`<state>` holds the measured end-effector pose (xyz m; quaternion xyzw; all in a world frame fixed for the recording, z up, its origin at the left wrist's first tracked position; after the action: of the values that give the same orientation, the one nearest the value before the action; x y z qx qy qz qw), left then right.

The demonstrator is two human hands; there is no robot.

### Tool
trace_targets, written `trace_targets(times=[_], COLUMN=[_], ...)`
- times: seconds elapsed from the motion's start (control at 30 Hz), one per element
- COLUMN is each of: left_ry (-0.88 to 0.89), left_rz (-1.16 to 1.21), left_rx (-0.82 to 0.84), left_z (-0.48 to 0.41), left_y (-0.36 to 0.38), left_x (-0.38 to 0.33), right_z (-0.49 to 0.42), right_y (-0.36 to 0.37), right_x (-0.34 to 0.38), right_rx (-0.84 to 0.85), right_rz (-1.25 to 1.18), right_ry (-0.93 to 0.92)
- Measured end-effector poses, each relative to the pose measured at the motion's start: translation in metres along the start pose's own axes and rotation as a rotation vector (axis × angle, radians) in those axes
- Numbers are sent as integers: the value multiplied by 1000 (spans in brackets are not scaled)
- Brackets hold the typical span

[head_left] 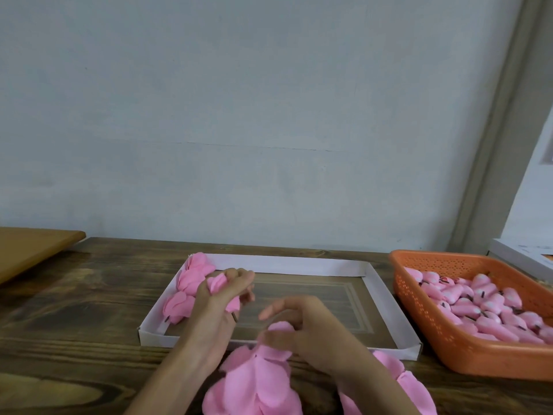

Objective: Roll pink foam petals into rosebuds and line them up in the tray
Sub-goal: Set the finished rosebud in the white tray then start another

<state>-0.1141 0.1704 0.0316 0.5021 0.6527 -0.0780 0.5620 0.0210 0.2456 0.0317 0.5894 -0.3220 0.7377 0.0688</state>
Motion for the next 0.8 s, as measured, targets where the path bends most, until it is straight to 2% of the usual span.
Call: trace_targets(times=[0.13, 0.3, 0.53, 0.8], left_ry=[-26, 26, 55, 55], left_rz=[-10, -171, -105, -148], left_rx=[50, 35, -21, -81], left_z=[4, 10, 12, 14], left_y=[8, 12, 16, 14], left_x=[-4, -6, -6, -4], right_z=[0, -1, -2, 1], right_y=[-10, -8, 5, 7], right_x=[-5, -3, -1, 8], right_rx=[-141, -234, -161, -101], right_rz=[-308, -392, -448, -481], right_ry=[30, 4, -1, -53])
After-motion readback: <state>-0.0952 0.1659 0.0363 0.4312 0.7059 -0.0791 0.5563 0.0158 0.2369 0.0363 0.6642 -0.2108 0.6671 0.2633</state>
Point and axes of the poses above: each hand's wrist, its own z-axis away from the middle knuckle, its own y-axis out of the palm, x = y × z, the point moved 8 cm from there along -z, towards the middle knuckle, and after that the axes turned 10 degrees about y, right-handed, at the moved point
